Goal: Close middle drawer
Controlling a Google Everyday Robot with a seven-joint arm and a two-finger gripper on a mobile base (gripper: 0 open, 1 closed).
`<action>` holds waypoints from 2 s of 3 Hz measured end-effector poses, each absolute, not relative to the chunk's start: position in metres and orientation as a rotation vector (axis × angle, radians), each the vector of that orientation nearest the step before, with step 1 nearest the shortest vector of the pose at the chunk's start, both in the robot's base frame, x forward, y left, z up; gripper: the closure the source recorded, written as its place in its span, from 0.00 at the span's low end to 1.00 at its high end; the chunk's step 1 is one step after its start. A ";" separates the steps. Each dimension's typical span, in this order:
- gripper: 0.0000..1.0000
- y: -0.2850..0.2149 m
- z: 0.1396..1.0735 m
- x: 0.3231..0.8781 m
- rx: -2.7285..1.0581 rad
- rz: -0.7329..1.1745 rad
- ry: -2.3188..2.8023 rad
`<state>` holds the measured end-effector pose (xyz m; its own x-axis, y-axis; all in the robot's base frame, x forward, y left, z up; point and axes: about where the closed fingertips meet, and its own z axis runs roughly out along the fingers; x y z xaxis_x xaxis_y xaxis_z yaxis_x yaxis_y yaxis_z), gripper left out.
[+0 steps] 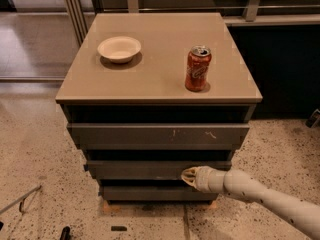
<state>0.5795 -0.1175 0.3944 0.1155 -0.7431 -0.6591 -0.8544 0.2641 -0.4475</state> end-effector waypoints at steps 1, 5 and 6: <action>1.00 -0.116 0.393 0.585 -1.490 0.153 1.642; 1.00 -0.129 0.401 0.588 -1.440 0.203 1.705; 1.00 -0.127 0.400 0.578 -1.459 0.263 1.734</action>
Offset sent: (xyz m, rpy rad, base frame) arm -0.0123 -0.0079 0.0049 0.1069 0.2479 0.1189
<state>0.5780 -0.1272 0.4005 0.0231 -0.7158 -0.6980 -0.8905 0.3025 -0.3398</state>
